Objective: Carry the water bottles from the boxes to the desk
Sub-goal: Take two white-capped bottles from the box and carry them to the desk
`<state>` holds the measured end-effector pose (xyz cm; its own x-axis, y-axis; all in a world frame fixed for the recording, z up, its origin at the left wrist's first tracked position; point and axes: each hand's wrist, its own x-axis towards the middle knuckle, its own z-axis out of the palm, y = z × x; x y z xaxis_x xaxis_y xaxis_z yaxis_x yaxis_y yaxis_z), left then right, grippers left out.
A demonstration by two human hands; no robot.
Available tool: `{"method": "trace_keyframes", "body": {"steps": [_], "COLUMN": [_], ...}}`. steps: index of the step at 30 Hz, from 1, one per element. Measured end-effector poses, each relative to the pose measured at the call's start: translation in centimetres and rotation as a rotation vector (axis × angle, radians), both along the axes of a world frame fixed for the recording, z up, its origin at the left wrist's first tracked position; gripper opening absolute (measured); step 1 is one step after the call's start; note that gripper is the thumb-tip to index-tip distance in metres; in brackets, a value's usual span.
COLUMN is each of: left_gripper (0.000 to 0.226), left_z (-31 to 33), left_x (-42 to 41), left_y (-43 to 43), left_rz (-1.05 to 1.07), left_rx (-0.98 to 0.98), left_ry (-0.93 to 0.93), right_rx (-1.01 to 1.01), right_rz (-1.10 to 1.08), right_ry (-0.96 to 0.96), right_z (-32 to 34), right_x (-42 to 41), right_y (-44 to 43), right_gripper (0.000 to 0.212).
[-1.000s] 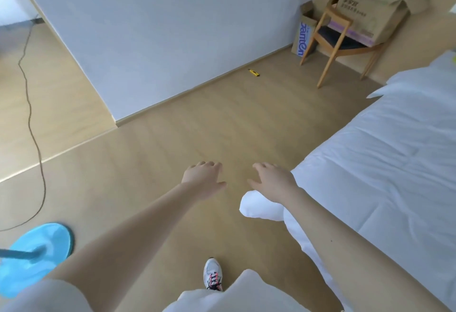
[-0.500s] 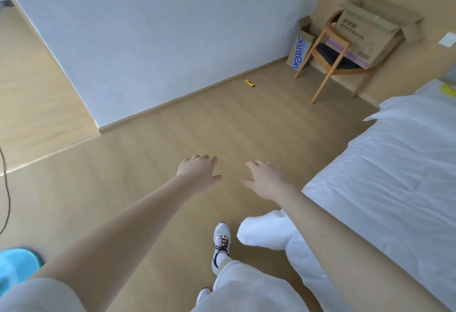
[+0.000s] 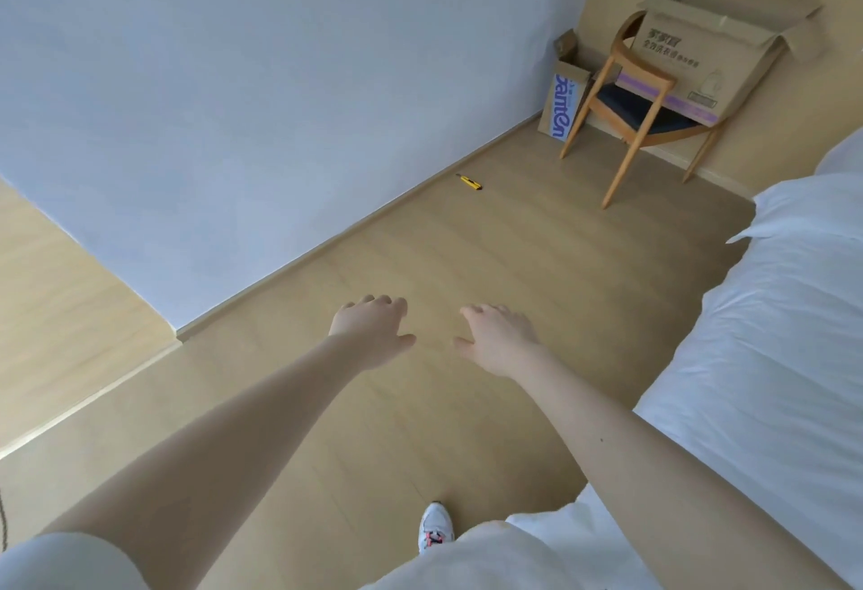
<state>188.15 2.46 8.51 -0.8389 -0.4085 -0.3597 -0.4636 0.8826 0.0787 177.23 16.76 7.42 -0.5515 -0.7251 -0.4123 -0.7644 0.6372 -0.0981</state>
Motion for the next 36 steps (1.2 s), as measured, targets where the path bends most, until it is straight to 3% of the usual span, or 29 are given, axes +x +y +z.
{"method": "trace_keyframes", "body": {"steps": [21, 36], "left_gripper": [0.048, 0.047], "left_z": [-2.8, -3.1], "left_x": [-33.7, -53.2], "left_y": [-7.8, -18.5], "left_rz": [-0.564, -0.745], "left_rx": [0.047, 0.049], "left_ry": [-0.046, -0.095], "right_rx": [0.064, 0.091], "right_rz": [-0.534, -0.729], "right_ry": [-0.018, -0.035], "right_z": [-1.9, -0.5], "right_x": [-24.6, -40.8], "right_y": [-4.6, -14.6], "right_gripper": [0.054, 0.052]}}
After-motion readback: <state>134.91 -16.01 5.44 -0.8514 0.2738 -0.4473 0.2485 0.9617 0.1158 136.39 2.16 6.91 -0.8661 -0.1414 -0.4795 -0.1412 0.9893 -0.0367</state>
